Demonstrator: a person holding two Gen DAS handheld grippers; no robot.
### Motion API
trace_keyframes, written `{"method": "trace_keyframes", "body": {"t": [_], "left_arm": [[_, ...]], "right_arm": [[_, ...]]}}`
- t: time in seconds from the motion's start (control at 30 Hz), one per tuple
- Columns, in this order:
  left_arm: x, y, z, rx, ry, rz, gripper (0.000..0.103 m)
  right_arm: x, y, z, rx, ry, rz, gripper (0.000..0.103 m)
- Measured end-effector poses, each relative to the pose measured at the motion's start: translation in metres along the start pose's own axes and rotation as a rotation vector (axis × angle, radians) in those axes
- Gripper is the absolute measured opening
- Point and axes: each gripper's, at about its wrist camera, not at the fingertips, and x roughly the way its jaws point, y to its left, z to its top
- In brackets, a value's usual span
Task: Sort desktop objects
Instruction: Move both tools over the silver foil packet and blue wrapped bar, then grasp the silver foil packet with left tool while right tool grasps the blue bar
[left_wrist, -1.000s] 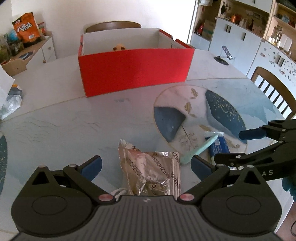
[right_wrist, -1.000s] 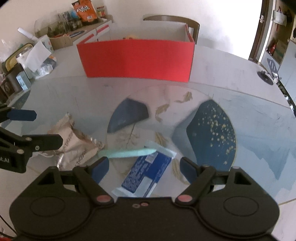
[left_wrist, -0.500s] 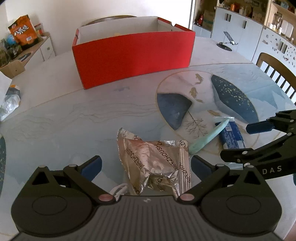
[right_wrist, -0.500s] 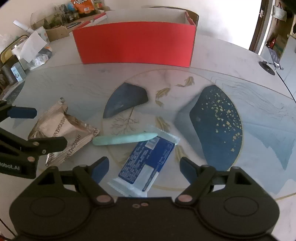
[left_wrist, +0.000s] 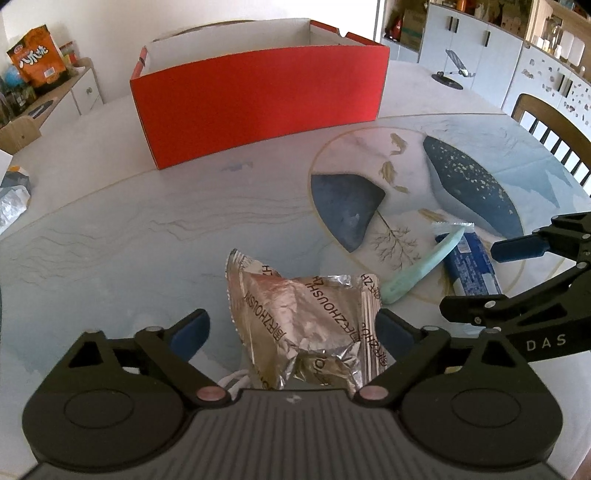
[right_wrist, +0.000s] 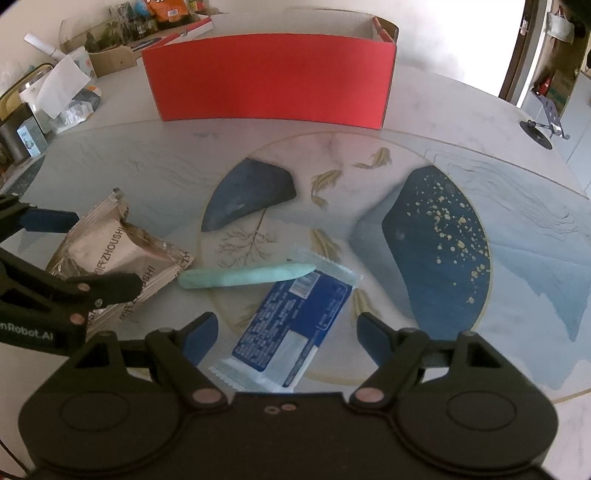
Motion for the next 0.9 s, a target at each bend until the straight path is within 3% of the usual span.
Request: {"method": "trace_keyframes", "body": {"t": [0.1, 0.43, 0.6, 0.83, 0.9], "left_arm": [[0.0010, 0.0007, 0.0000, -0.004, 0.004, -0.003, 0.092], [0.0013, 0.0013, 0.0006, -0.020, 0.019, -0.029, 0.070], [0.0010, 0.0006, 0.0023, -0.027, 0.024, -0.034, 0.066], [0.0008, 0.0048, 0.0038, -0.074, 0.037, -0.058, 0.058], [0.0004, 0.0049, 0.0043, -0.076, 0.038, -0.060, 0.057]], "right_arm": [[0.0011, -0.0007, -0.0010, 0.002, 0.003, -0.003, 0.081], [0.0019, -0.0011, -0.0024, -0.005, 0.006, -0.029, 0.080], [0.0013, -0.0034, -0.0030, 0.003, 0.006, -0.036, 0.077], [-0.0029, -0.0069, -0.0008, 0.019, -0.006, -0.046, 0.040], [-0.0033, -0.0074, 0.0000, 0.023, -0.006, -0.054, 0.038]]}}
